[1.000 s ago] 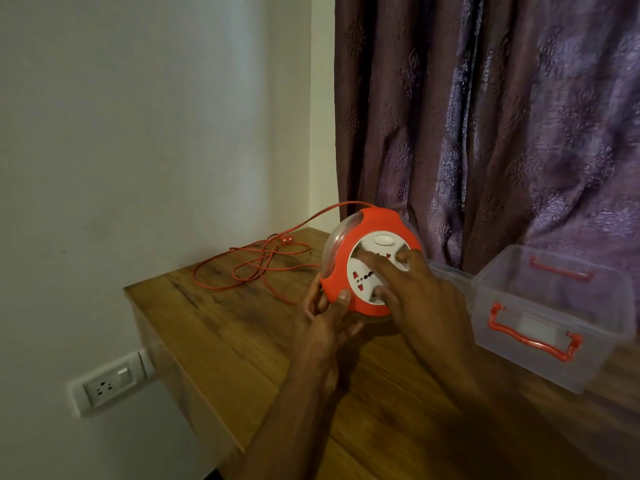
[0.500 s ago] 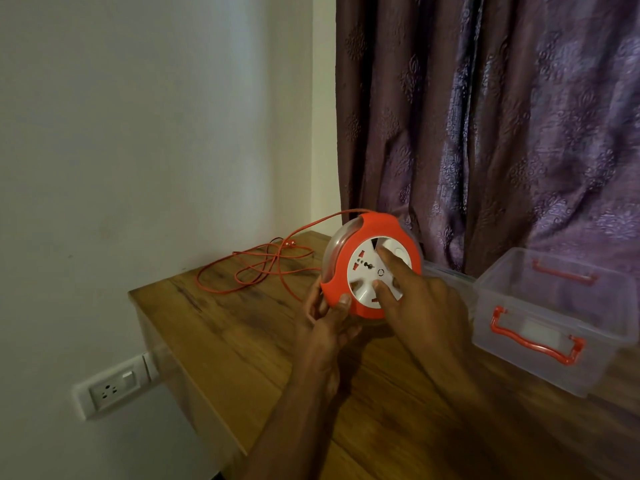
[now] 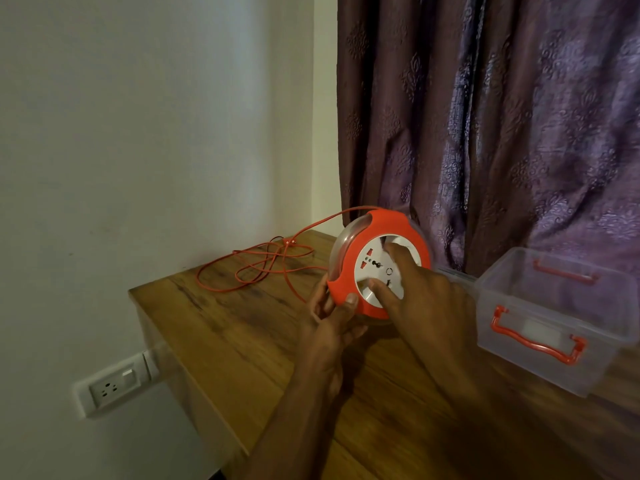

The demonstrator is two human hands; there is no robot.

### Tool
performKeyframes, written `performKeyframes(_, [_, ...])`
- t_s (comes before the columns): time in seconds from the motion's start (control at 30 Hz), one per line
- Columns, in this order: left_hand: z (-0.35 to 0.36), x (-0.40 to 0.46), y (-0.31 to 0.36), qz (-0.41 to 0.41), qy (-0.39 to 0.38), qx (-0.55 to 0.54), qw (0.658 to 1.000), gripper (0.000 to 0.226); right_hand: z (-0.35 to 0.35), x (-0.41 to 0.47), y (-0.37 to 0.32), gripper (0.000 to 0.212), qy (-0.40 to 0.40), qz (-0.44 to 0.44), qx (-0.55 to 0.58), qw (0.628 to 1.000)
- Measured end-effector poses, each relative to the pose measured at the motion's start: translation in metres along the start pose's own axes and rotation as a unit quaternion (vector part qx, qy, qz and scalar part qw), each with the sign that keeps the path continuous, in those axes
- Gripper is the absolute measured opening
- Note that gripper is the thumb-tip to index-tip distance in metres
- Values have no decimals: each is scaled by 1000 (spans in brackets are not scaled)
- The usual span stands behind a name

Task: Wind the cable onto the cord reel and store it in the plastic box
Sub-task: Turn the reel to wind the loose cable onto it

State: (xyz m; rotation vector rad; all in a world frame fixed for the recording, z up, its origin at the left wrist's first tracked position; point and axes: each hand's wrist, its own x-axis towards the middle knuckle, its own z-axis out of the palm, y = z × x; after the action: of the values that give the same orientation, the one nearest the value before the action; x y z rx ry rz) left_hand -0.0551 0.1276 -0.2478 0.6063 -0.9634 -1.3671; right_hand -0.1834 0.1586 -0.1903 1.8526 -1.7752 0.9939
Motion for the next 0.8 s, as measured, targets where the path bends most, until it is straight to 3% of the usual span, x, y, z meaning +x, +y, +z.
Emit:
performKeyframes(0.23, [-1,-1,0,7,-29,-3,1000,52,-1,2,-2,61,-12,127,105,986])
performKeyframes(0.5, [-3,1,1,22,-35,0,999,50,-4,7,-8,46,-59,236,282,928])
performKeyframes(0.6, [-4,1,1,15,-18,0,1000,48,-9,7,-6,45,-68,167,180,967])
performKeyframes(0.67, [-4,2,1,8,-5,-9,1000,46,-13,6,-5,44,-26,80,103,991])
performKeyframes(0.73, [-4,3,1,3,-1,-16,1000,46,-16,7,-3,47,-8,-2,71,997])
performKeyframes(0.8, [-3,2,2,0,0,-21,1000,46,-17,8,-2,51,-41,-52,20,998])
